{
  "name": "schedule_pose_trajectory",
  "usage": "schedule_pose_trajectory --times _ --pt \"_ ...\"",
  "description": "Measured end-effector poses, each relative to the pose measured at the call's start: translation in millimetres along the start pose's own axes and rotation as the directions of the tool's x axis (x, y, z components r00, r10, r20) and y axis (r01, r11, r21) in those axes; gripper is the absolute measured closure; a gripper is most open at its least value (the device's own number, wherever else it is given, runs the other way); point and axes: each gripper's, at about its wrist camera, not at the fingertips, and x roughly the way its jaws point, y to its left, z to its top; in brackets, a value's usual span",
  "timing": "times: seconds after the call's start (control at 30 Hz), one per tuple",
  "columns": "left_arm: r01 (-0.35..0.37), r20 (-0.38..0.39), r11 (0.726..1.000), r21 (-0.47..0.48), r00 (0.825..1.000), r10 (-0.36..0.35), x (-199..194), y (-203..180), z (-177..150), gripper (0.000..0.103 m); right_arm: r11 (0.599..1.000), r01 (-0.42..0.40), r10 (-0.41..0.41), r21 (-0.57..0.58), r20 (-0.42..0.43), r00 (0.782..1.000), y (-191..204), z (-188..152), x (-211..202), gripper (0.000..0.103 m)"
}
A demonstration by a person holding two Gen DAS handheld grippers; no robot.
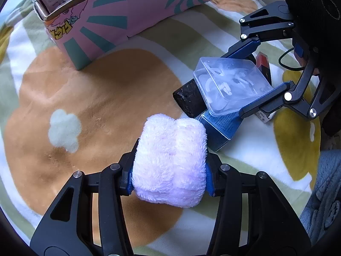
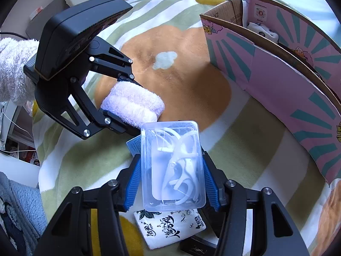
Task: Organize objects
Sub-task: 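Grasp the pink towel roll with the left tool while the right tool grasps the clear floss-pick box, then carry the towel roll and clear box over the cardboard box with both tools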
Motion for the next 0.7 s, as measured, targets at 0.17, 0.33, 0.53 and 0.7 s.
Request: schedule_pose_trajectory --times 0.17,0.33,0.53,0.7 --pt "-0.006 0.004 1.0 -0.003 1.0 0.006 -8.0 0.6 -0.9 0.059 1.0 0.009 -0.009 0.023 0.018 1.0 -0.9 1.3 -7.5 0.053" --pt "-0.024 0.012 0.999 -0.022 1.0 0.024 -26.3 2.9 -1.5 0.059 0.999 0.021 -0.022 0.033 0.033 0.999 0.6 6.7 -19.7 0.053" --pt "-0.049 0.053 0.997 -0.066 0.997 0.052 -63.2 1.4 3.2 0.059 0.999 0.038 -0.04 0.036 0.06 0.997 4.3 16.8 -46.2 0.053" --pt "-0.078 0.1 0.993 -0.092 0.991 0.087 -99.7 -15.4 6.0 0.059 0.998 0.05 -0.054 0.04 0.085 0.995 14.4 30.2 -83.7 0.053"
